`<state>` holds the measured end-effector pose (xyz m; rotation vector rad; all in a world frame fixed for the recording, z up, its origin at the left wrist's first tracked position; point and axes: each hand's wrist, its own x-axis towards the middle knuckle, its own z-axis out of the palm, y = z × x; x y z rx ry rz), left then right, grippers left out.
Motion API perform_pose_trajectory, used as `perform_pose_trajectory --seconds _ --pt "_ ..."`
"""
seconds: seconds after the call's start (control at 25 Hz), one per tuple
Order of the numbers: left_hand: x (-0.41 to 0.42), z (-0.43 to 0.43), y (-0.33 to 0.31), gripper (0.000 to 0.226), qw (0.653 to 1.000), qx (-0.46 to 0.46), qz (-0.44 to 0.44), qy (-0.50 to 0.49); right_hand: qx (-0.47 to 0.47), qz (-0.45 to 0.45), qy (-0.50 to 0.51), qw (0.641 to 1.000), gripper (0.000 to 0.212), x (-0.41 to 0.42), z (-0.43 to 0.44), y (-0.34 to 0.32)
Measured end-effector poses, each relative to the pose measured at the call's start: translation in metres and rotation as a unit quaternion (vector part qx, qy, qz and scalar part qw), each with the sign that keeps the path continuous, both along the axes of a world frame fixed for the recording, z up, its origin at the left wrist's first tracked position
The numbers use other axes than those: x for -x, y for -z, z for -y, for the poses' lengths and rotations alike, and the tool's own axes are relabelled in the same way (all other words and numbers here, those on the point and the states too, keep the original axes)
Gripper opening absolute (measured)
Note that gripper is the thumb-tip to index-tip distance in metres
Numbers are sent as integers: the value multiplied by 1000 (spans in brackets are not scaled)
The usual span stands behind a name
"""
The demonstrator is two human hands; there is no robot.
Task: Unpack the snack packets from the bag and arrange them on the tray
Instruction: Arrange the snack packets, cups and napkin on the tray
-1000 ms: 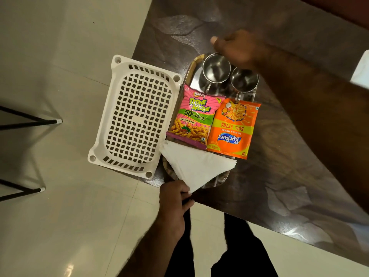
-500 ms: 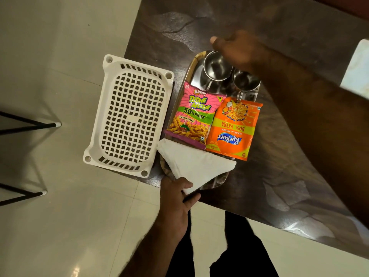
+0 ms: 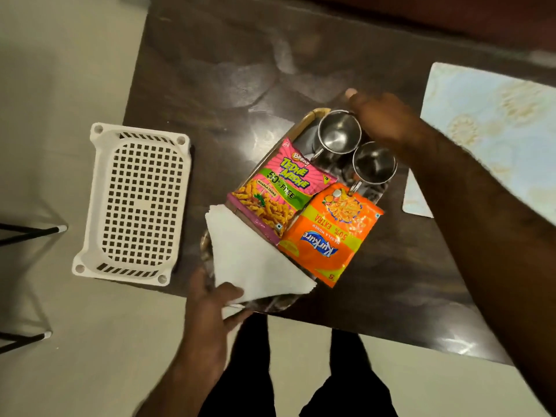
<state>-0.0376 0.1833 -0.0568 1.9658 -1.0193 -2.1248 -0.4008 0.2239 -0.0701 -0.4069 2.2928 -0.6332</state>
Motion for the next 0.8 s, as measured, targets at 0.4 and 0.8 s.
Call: perform_pose_trajectory --seconds 0.4,0.8 --pt "142 -68 9 62 988 56 4 147 -4 83 211 974 63 91 -233 -13" --pt "335 -137 39 41 941 101 -11 322 40 133 366 920 48 181 -391 -3"
